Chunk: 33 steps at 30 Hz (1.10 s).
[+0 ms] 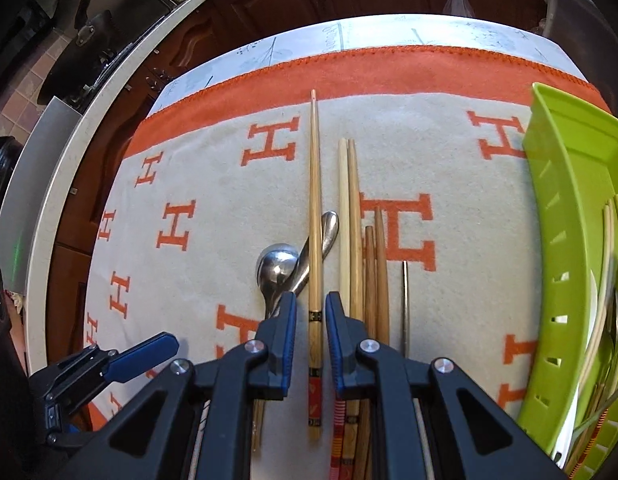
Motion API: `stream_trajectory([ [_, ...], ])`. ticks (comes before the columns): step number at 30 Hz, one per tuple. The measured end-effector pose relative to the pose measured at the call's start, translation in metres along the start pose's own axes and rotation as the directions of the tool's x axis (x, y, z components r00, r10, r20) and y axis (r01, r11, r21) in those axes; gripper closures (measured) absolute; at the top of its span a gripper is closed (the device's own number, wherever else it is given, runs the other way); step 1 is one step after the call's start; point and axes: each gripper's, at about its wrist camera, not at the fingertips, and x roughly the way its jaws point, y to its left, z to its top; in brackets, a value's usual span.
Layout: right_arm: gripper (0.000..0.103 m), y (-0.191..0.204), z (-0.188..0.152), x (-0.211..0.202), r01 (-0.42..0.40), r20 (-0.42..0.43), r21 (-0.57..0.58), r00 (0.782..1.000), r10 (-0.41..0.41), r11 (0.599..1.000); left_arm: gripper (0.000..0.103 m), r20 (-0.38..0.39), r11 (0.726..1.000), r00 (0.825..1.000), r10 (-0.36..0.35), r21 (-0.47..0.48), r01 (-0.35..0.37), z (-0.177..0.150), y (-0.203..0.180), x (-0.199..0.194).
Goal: Organize utensils
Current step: 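Grasp a red-banded wooden chopstick with the right gripper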
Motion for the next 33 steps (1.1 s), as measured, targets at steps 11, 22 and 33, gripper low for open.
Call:
stream_trajectory([
  [11, 0.097, -0.012, -0.001, -0.014, -0.031, 0.056, 0.026, 0.998, 0.029, 0.999, 0.060, -0.005, 1.000, 1.000, -0.006, -0.016, 0.006, -0.006, 0.006, 0.001],
  [22, 0.097, -0.039, -0.019, -0.064, -0.206, 0.130, 0.111, 0.973, 0.191, 0.972, 0.061, -0.043, 0.999, 0.999, 0.017, 0.032, -0.016, 0.008, -0.018, 0.019],
  [33, 0.097, -0.047, -0.038, -0.082, -0.294, 0.152, 0.109, 0.949, 0.276, 0.950, 0.064, -0.086, 1.000, 0.996, 0.014, -0.018, -0.016, -0.012, -0.007, 0.014],
])
